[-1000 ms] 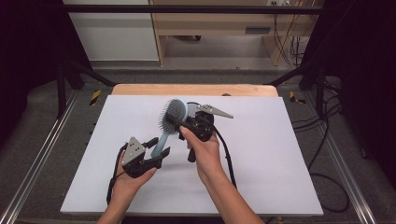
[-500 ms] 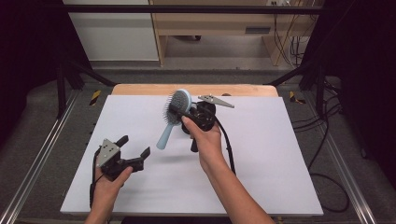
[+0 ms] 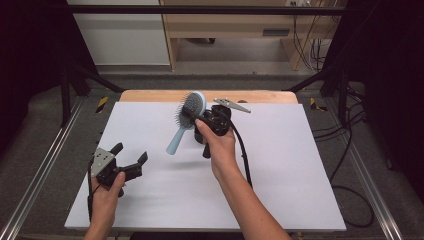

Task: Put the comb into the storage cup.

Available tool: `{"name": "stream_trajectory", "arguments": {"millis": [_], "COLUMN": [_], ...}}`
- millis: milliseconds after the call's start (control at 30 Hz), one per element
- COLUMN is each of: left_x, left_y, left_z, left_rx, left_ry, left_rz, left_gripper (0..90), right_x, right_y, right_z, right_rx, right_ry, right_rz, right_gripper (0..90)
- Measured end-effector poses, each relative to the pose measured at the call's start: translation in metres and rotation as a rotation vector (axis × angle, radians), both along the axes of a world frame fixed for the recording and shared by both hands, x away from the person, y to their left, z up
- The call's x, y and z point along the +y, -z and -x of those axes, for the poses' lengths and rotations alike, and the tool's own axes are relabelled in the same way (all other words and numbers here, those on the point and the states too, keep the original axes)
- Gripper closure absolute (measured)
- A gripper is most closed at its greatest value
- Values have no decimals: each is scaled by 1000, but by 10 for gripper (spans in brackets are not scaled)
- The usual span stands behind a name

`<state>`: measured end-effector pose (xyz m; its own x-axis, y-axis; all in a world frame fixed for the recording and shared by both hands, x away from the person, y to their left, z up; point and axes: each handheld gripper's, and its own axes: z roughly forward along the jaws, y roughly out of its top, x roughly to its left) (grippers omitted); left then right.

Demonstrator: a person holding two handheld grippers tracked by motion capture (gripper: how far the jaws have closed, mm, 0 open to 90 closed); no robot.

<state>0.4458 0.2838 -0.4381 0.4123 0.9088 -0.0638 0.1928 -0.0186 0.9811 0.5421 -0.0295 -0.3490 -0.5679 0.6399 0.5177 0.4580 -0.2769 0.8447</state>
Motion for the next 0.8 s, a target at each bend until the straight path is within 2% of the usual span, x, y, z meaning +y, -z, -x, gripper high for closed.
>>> {"name": "stream_trajectory", "arguments": {"millis": [500,667,800], "left_x": [-1,-3,-5], "left_y": [3,3,4], "left_z": [-1,-1,-2], "left_rx": [3,-5,1], "left_ry": [26,59,59], "left_rz": [-11,-12,-11], "left_gripper": [24,16,16], "right_x": [-3,-3,-3], "right_y": [-19,-24,-23], "right_z": [-14,-23,-27], "right_rx": [-21,-28,-26], "right_ry": [28,41,50], "right_rz": [3,1,-10], "right_gripper": [520,520,519]}}
